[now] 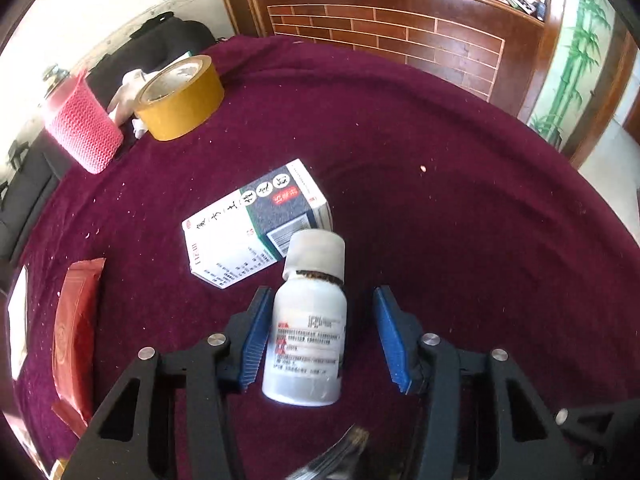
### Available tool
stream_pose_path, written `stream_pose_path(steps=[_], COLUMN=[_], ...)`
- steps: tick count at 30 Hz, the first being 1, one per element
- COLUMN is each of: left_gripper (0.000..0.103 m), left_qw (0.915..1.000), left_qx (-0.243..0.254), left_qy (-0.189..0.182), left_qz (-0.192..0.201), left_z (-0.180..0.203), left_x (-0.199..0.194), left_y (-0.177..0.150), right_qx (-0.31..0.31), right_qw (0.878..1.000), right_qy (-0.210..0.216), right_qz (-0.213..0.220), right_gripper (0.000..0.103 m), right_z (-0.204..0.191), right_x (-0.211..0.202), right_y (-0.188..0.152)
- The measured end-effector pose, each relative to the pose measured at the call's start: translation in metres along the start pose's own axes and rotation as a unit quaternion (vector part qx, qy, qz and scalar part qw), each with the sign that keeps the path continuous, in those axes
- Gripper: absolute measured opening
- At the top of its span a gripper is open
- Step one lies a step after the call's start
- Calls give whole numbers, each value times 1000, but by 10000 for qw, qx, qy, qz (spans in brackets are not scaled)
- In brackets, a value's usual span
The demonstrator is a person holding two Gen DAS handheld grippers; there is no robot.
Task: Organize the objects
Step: 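Carry the pill bottle and black packet over the tray with both tools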
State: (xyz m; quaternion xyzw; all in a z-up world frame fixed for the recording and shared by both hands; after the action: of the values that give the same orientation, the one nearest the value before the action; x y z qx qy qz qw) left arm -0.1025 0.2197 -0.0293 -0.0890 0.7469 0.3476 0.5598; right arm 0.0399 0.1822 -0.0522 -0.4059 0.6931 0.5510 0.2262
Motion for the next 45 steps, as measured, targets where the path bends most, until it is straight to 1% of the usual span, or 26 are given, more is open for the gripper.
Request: stream_pose_path(steps=[1, 2, 5, 8, 10, 12, 13, 14, 15, 19, 21, 23, 26, 30, 32, 33, 35, 37, 38, 40, 42, 43, 45], left_gripper=[33, 29, 29, 29, 29, 29, 29, 29, 29, 29, 29, 30, 30, 30, 30, 30, 30, 30, 30, 30, 30, 30, 30], left_qw=[10000, 9999, 9995, 9977, 9945, 9893, 9859, 9818, 9781, 9620, 9523, 9432, 9276, 9012, 8891, 8848, 8787, 8758, 8760, 8781, 8810, 8824, 8839], left_qx=[-83, -126, -277, -613, -919, -1252, -1434, -1641, -1801, -2308, -2582, -2826, -3228, -3931, -4223, -4325, -4457, -4508, -4496, -4412, -4231, -4173, -4180], left_qy=[-28, -46, 97, 153, 196, 336, 346, 327, 360, 698, 843, 1015, 1249, 1273, 1280, 1290, 1318, 1414, 1436, 1554, 1898, 1963, 1859], left_qz=[-1, 3, 81, 263, 466, 671, 787, 895, 981, 1280, 1393, 1424, 1410, 1305, 1211, 1161, 1086, 987, 993, 1007, 939, 935, 976], left_z=[0, 0, -7, -22, -37, -54, -62, -71, -79, -114, -130, -145, -160, -178, -185, -187, -191, -195, -195, -198, -201, -202, -206], left_x=[-1, -4, -16, -45, -70, -98, -113, -128, -140, -186, -204, -216, -231, -235, -231, -229, -224, -218, -217, -216, -217, -216, -211], left_y=[0, -3, -15, -34, -51, -75, -88, -104, -120, -183, -218, -252, -303, -370, -397, -407, -423, -434, -440, -443, -442, -442, -441], right_qx=[-1, -5, -32, -90, -256, -390, -390, -369, -367, -501, -416, -309, -204, -180, -128, -103, -61, -81, -125, -269, -408, -466, -654], right_qw=[10000, 10000, 10000, 9999, 9995, 9992, 9992, 9993, 9993, 9986, 9989, 9992, 9986, 9948, 9901, 9874, 9814, 9757, 9740, 9726, 9705, 9700, 9718], right_qy=[5, 12, 37, 125, 195, 122, 120, 103, 99, -92, 0, 114, 425, 928, 1299, 1466, 1756, 1968, 2008, 1989, 1972, 1946, 1768], right_qz=[7, 12, 20, 8, -27, -28, -40, -37, -37, -107, -210, -232, -235, -378, -516, -593, -771, -963, -1037, -1176, -1329, -1385, -1420], right_gripper=[46, 46, 47, 48, 48, 47, 46, 42, 41, 41, 40, 40, 41, 41, 41, 41, 41, 41, 41, 41, 41, 41, 41], right_z=[0, 0, 1, -3, -13, -18, -18, -17, -17, -19, -22, -25, -45, -89, -118, -130, -157, -186, -199, -225, -250, -259, -276], right_x=[0, 0, 0, -1, -1, -2, -2, -2, -2, 2, 1, -2, -17, -33, -35, -34, -28, -18, -13, 0, 13, 18, 28], right_y=[0, -1, -1, -2, -3, -5, -6, -6, -6, -4, -4, 0, -2, -1, 0, 2, 1, -2, -3, -10, -19, -23, -35])
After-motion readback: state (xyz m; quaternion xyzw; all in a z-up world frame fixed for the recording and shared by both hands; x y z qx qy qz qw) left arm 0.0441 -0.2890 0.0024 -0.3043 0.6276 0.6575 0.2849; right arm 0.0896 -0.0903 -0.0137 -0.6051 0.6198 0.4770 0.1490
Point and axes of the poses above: each gripper's, at about its wrist camera, not at the fingertips, and x roughly the way its jaws point, z to its right, y to its top, the point moved 7 cm from there along x, roughly the way its jaws point, and after that the axes turned 2 degrees about -z, right-handed, at the moved point
